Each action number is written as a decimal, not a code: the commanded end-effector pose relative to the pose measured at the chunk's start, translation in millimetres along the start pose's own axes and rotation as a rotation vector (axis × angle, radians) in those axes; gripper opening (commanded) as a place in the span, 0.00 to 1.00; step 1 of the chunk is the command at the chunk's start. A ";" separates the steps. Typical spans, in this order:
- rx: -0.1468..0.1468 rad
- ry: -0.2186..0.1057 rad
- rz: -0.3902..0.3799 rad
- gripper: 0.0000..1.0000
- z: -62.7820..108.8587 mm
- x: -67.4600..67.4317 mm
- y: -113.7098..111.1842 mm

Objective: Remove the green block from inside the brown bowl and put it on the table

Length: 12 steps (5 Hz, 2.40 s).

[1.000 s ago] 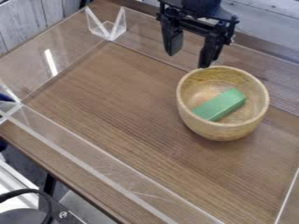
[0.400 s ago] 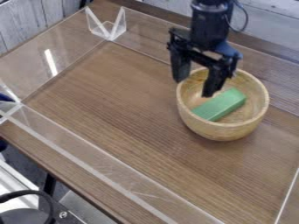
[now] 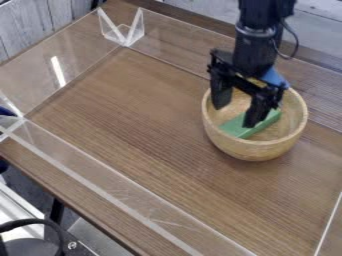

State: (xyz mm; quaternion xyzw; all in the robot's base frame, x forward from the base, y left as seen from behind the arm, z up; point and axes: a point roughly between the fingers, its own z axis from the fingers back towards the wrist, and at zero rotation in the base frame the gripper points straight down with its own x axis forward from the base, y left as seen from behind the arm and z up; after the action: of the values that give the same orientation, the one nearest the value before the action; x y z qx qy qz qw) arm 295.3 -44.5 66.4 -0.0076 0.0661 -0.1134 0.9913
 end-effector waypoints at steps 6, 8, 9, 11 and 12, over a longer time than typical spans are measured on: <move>0.020 -0.144 0.008 0.00 44.6 13.3 -0.3; 0.017 -0.139 0.004 0.00 37.7 18.3 -0.1; 0.014 -0.136 0.001 0.00 33.7 20.5 -0.1; 0.010 -0.131 -0.003 0.00 27.4 24.3 0.4; 0.009 -0.129 -0.004 0.00 24.8 26.2 0.9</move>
State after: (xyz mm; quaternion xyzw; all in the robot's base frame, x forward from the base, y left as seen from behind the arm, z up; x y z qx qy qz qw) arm 309.8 -47.2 68.5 -0.0088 0.0401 -0.1147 0.9926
